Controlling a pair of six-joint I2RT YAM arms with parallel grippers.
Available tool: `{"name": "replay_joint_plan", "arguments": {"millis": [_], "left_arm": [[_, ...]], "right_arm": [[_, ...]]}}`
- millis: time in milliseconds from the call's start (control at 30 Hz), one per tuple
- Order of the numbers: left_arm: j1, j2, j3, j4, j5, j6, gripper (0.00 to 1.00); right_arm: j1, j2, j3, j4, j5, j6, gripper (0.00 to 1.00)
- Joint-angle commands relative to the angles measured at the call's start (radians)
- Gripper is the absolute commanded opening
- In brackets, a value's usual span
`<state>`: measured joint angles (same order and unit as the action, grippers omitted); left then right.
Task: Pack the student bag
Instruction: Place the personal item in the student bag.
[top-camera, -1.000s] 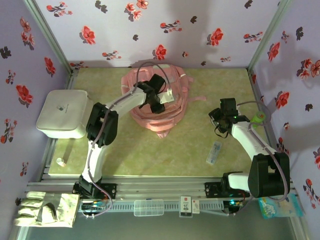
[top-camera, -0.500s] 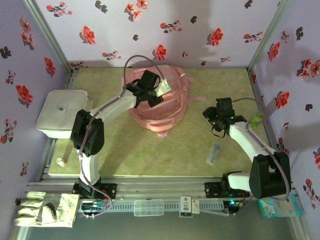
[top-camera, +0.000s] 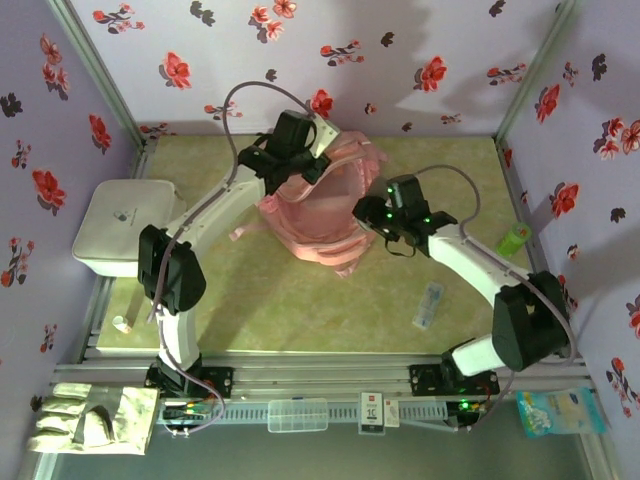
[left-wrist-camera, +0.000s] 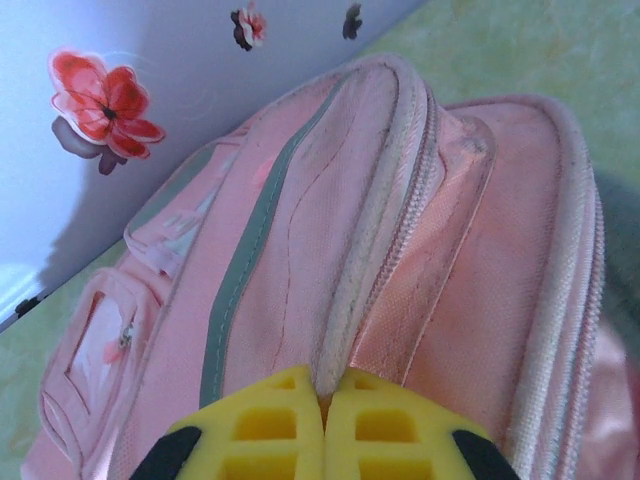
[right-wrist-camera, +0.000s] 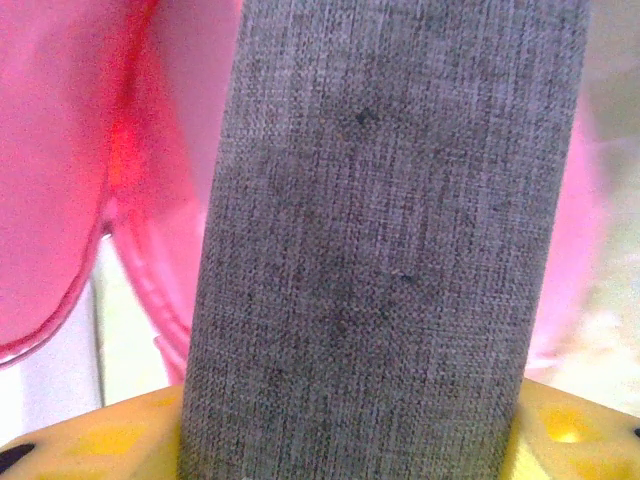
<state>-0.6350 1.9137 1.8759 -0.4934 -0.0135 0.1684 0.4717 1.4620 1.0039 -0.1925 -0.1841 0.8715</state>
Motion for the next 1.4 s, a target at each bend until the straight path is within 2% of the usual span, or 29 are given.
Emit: {"name": "replay_joint_plan", "arguments": {"millis": [0, 267, 467, 667, 767, 967, 1100, 1367], "left_arm": [[-0.009, -0.051, 0.108, 0.108, 0.056, -0.113, 0.0], [-0.009, -0.054, 0.173, 0.07, 0.082, -0.194, 0.0], [-0.007, -0.027, 0.247, 0.045, 0.123, -0.243, 0.0], [0.012, -0.017, 0.276, 0.036, 0.122, -0.274, 0.0], [0.019, -0.017, 0.272, 0.032, 0.122, -0.279, 0.0], [0.039, -0.024, 0.236, 0.029, 0.125, -0.29, 0.0], [0.046, -0.03, 0.209, 0.039, 0.134, -0.29, 0.0], [0.056, -0.037, 0.148, 0.065, 0.154, -0.305, 0.0]], "right_arm": [[0.032, 0.066, 0.054, 0.086, -0.047, 0.019, 0.55], [0.058, 0.253, 0.209, 0.148, -0.115, 0.028, 0.55], [0.092, 0.451, 0.39, 0.147, -0.062, 0.034, 0.54], [0.111, 0.613, 0.51, 0.25, -0.114, 0.059, 0.54], [0.117, 0.655, 0.539, 0.288, -0.13, 0.063, 0.58], [0.105, 0.597, 0.468, 0.331, -0.12, 0.068, 0.76], [0.08, 0.51, 0.35, 0.367, -0.088, 0.083, 0.78], [0.049, 0.306, 0.136, 0.407, -0.049, 0.139, 0.74]]}}
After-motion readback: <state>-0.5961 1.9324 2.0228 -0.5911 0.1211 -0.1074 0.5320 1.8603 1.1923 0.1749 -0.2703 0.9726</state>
